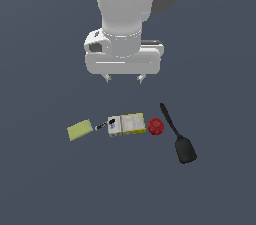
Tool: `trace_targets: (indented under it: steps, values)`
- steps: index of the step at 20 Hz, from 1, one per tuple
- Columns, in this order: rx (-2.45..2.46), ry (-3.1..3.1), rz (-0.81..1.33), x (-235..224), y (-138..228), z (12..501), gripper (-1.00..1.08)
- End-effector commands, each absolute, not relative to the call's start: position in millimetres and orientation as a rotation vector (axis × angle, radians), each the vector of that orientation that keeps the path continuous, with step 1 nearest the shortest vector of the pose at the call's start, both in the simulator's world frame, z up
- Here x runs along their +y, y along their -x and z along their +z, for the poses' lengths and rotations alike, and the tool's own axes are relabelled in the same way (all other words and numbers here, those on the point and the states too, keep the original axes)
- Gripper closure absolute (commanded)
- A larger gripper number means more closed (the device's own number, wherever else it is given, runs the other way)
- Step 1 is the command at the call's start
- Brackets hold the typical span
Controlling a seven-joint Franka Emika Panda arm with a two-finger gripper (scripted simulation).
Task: Pick up a designated object from a clutter of objects.
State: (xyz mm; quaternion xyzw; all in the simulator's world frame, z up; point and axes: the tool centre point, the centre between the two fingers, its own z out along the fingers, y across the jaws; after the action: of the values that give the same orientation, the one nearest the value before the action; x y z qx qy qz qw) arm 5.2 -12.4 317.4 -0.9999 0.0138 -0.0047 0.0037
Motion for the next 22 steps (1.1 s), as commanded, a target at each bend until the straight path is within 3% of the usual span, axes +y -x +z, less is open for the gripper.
trace_targets:
  steps: [1, 14, 22]
  values:
    - [0.043, 3.134, -0.015, -12.4, -5.2, 317.4, -0.92]
    - [-0.047, 3.116, -0.038, 7.7, -5.4, 322.2, -0.92]
    - [-0.141, 3.124, -0.033, 19.3, -14.5, 298.4, -0.92]
